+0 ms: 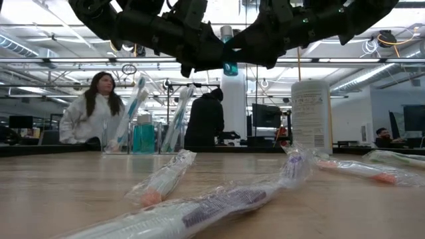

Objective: Pick & Place toothbrushing station
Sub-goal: Put the blue mouthwash into the transparent organizer

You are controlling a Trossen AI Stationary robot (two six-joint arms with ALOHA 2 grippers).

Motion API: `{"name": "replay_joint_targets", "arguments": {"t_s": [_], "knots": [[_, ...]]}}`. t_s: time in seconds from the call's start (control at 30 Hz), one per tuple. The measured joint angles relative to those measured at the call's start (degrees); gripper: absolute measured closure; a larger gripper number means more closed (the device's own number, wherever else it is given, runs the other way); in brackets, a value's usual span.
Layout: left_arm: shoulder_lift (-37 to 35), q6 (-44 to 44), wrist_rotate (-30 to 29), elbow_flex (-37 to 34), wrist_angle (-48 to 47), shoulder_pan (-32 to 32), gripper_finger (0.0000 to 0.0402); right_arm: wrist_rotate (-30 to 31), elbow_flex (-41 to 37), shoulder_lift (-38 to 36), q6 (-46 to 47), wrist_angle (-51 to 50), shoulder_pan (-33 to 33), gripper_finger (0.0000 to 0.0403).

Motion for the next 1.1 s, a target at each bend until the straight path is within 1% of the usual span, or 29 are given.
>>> {"name": "replay_joint_targets", "arguments": {"t_s": [0.07, 0.13, 0.33, 0.5, 0.6, 0.93, 1.1], "knots": [[0.0, 0.21, 0.71, 0.0, 0.38, -0.1, 0.0279, -2.23, 0.0, 0.0, 0.0, 0.39, -0.02, 0.0144], [0.0, 0.51, 2.64, 0.01, 1.11, -0.1, 0.0279, -3.62, 0.0, 0.15, 0.04, 1.59, -0.02, 0.0141], [0.04, 1.98, 4.99, -0.04, 3.61, -0.1, 0.0279, -4.53, 0.0, 0.31, 0.26, 2.9, -0.04, 0.014], [0.04, 2.75, 5.37, -0.02, 4.19, -0.19, 0.0279, -9.51, 0.0, 0.44, 0.48, 4.92, -0.07, 0.0143], [0.04, 2.99, 5.22, 0.04, 4.84, -0.16, 0.0279, -11.48, 0.0, 0.44, 2.13, 5.78, -0.07, 0.0155], [0.07, 6.12, 4.87, 0.04, 6.04, -0.52, 0.0279, -10.99, 0.0, 0.39, 2.67, 5.71, -0.07, 0.0226], [0.11, 6.58, 4.62, 0.02, 6.3, -0.51, 0.0279, -10.91, 0.0, 0.35, 2.83, 5.77, -0.09, 0.024]]}}
